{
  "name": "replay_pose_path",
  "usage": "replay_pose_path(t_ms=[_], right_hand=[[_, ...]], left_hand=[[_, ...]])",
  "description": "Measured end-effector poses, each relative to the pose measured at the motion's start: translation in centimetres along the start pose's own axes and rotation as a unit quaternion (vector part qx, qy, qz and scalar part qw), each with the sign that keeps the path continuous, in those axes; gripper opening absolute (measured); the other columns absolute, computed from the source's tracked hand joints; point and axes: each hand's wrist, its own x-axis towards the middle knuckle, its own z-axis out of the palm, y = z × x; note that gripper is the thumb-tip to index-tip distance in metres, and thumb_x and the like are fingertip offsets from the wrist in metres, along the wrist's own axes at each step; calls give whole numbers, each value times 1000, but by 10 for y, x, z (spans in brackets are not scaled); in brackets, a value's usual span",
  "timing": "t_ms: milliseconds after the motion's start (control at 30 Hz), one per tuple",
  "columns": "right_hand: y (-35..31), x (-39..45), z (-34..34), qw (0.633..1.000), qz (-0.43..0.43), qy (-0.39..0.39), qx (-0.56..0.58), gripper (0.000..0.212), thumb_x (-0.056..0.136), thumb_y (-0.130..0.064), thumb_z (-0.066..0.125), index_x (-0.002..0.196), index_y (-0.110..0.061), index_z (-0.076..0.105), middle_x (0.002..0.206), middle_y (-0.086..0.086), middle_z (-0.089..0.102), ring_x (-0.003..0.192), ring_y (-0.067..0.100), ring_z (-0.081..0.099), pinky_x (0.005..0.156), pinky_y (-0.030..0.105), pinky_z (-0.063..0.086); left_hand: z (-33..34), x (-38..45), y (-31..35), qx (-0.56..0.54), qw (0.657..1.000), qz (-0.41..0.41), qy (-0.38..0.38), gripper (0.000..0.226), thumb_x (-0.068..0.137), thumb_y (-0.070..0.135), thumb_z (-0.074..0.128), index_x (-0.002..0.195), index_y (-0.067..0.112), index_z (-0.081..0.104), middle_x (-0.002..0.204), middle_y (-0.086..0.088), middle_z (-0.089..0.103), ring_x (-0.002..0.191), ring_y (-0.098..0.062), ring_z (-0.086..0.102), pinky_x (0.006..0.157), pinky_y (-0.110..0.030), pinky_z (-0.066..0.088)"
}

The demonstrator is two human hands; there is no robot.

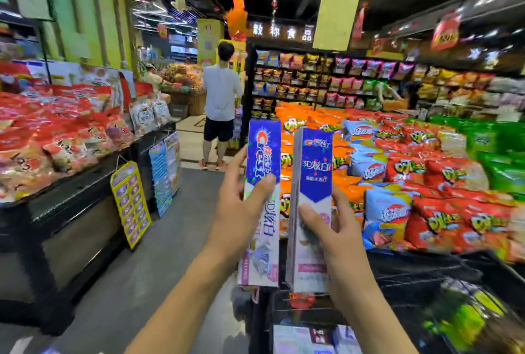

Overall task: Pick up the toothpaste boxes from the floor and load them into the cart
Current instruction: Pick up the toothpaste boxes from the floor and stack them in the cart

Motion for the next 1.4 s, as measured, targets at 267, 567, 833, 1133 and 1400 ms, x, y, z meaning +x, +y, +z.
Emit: replay_pose_path(t_ms=[267, 567, 833, 1133, 1400], right_hand=[[-5, -26, -198, 995, 31, 77, -54, 51, 85, -22, 73, 133, -27, 56, 124, 3, 71, 114, 28, 67, 102, 57, 50], [19, -51, -334, 973, 100, 192, -83, 57, 81, -27, 75, 134, -23, 54, 128, 6, 68, 117, 31, 65, 103, 60, 48], [68, -30, -385, 958, 179, 202, -92, 48, 91, -11, 72, 133, -26, 52, 113, -1, 74, 103, 21, 71, 95, 48, 56], [166, 17, -425, 939, 298, 166, -49, 55, 86, -11, 76, 132, -29, 53, 110, 2, 74, 101, 27, 71, 86, 44, 60], [288, 20, -490, 922, 354, 117, -103, 70, 78, 3, 80, 134, -22, 46, 113, -7, 72, 98, 6, 69, 79, 21, 54]], left_hand=[[171, -31, -88, 23, 999, -48, -4, 59, 85, 33, 72, 140, 33, 48, 122, 1, 72, 108, -22, 71, 98, -53, 54], [285, -51, -179, 58, 991, -102, -65, 47, 96, 9, 62, 136, 29, 46, 102, 18, 74, 89, 4, 68, 79, -16, 50], [298, -39, -261, 71, 976, -198, -53, 46, 99, 20, 62, 140, 35, 46, 98, 22, 75, 92, -6, 71, 80, -30, 58], [272, -9, -381, 73, 949, -304, -26, 52, 98, 20, 63, 140, 44, 45, 121, 10, 71, 112, -16, 68, 98, -51, 53], [248, -31, -512, 170, 908, -364, -123, 56, 94, 14, 70, 140, 35, 45, 120, 42, 59, 109, 15, 57, 85, -8, 43]])
